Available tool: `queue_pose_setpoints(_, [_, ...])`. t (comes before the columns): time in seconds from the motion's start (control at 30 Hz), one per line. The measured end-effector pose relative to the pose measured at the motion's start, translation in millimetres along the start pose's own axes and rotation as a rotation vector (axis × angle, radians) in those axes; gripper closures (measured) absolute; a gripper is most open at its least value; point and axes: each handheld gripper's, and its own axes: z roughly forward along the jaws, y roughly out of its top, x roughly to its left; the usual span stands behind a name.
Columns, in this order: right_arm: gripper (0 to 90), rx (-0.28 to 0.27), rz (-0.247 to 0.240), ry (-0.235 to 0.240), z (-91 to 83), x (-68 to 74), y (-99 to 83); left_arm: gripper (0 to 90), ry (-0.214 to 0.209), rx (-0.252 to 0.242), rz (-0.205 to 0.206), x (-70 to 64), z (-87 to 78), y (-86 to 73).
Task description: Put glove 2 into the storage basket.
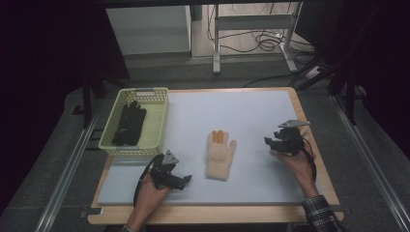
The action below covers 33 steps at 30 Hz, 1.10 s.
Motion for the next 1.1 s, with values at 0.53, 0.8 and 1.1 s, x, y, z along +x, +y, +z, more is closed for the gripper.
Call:
queue_pose_setpoints(0.53, [34.3,0.031,0.066,-0.120,-11.6,-50.0,-21.8,1.6,-0.001,0.001,-0.001,0.2,0.0,0.1])
queue_pose_setpoints(0.8, [37.5,0.077,0.037,-0.141,11.9,-54.1,-28.3,1.6,-0.001,0.001,-0.001,0.2,0.1,0.1])
queue_pose_setpoints(1.1, [60.1,0.052,0.047,-0.140,8.4,-51.3,-33.1,1.6,-0.001,0.000,-0.001,0.2,0.0,0.0])
